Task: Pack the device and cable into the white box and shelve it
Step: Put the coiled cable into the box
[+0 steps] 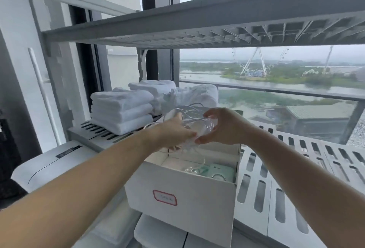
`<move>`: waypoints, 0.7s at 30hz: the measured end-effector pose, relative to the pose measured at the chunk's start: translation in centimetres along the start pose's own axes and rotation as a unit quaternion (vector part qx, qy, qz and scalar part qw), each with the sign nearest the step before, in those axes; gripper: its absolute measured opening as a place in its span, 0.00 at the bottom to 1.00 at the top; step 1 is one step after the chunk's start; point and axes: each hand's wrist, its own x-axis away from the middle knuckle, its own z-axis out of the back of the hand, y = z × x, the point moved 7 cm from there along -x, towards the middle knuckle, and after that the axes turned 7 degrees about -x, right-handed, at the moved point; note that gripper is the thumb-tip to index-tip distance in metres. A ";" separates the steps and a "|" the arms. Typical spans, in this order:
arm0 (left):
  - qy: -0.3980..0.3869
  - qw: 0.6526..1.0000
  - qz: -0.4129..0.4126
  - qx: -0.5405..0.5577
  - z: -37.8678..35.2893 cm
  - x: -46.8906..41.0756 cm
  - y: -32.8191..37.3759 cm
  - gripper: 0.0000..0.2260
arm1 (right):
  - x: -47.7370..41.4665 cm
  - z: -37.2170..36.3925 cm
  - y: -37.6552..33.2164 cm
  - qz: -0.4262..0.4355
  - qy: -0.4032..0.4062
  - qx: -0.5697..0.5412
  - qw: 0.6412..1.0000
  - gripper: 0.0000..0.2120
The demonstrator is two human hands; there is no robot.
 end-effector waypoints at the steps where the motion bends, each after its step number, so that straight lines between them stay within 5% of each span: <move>1: -0.022 0.999 -0.001 -0.029 -0.2 0.1 -0.1 0.28 | 0.2 -0.2 -0.1 0.001 -0.007 0.015 1.000 0.41; 5: -0.080 0.977 -0.010 -0.200 -0.5 0.9 0.2 0.29 | 0.5 -0.3 -0.4 -0.013 -0.028 0.051 0.998 0.34; 9: -0.074 0.906 -0.070 -0.410 -0.3 1.3 1.0 0.26 | 0.6 -1.0 -0.6 -0.015 -0.053 0.087 0.995 0.30; 21: -0.109 0.847 -0.158 -0.496 -3.4 0.5 -1.1 0.24 | 2.8 -1.3 -1.6 0.004 -0.028 0.174 0.984 0.20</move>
